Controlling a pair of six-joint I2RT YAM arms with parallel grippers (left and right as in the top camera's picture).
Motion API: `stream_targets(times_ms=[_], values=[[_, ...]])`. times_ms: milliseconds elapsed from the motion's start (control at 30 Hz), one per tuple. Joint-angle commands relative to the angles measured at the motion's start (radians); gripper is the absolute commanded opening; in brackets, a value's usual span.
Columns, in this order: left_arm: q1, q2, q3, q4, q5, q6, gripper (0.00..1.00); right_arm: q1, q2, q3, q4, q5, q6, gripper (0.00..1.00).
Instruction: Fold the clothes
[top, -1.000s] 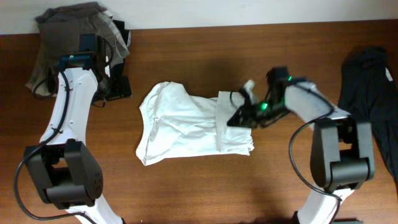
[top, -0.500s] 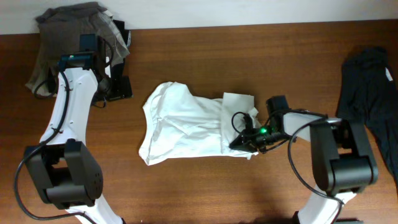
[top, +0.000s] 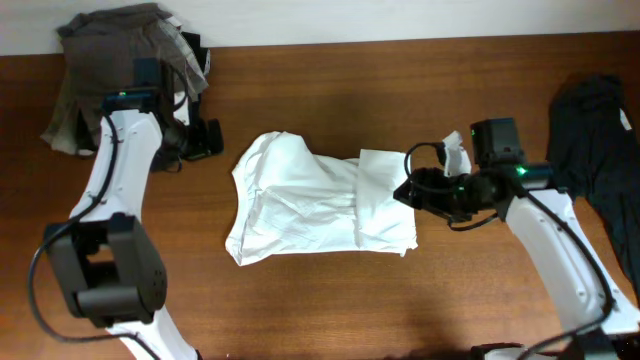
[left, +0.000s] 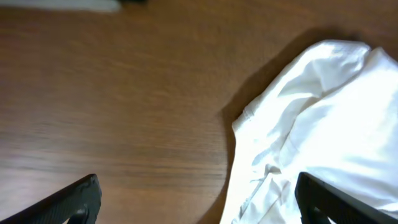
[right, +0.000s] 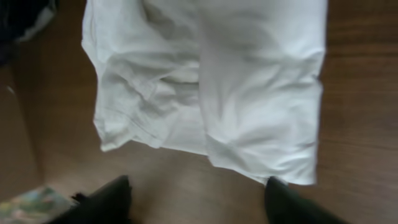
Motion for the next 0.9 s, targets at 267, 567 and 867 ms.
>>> stream_targets(times_ms=[267, 567, 867], values=[[0.013, 0.193, -0.029, 0.051, 0.203, 0.16, 0.99, -0.001, 0.009, 0.005, -0.034, 0.054, 0.006, 0.76], [0.026, 0.293, -0.029, 0.019, 0.288, 0.2, 0.99, -0.001, 0.009, 0.005, -0.038, 0.072, 0.006, 0.76], [0.012, 0.34, -0.029, -0.114, 0.348, 0.299, 0.99, -0.001, 0.009, 0.005, -0.037, 0.079, 0.006, 0.77]])
